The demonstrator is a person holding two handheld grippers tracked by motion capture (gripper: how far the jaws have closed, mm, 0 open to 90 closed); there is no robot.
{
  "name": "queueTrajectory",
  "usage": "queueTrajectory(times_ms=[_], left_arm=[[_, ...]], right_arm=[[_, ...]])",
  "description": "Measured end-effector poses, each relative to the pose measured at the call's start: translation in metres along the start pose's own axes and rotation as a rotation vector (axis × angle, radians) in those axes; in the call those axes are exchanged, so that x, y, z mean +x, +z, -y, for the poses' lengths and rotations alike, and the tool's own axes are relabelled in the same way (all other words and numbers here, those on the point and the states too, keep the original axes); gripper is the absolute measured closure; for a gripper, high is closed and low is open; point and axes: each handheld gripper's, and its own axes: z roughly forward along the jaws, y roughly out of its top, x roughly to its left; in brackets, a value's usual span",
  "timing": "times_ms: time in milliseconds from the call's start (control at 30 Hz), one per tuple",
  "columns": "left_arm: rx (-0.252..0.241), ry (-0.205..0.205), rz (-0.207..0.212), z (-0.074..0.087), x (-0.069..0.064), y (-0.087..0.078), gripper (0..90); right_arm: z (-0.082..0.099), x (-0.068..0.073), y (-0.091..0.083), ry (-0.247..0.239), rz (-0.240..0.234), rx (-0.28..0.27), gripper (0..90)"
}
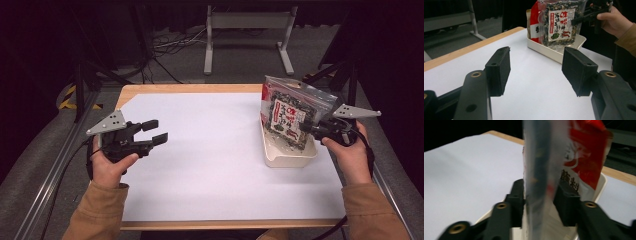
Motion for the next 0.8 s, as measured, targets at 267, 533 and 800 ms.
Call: queueTrajectory(times_ms=[267,533,800], left_arm=[[0.012,0.005,0.000,0.003,-0.001,-0.003,40.0],[0.042,0.013,-0.018,0.017,-0.007,-0.007,39.5],[0.054,-0.002,-0.038,0.047,-0.010,-0.015,39.1]], right_arm=[[0.003,0.006,-0.020,0.022,0.056,-0.076,37.7],[0.008,0.025,-0.047,0.006,0.078,-0.101,34.2],[0.022,0.045,-0.052,0.003,0.041,-0.104,33.1]])
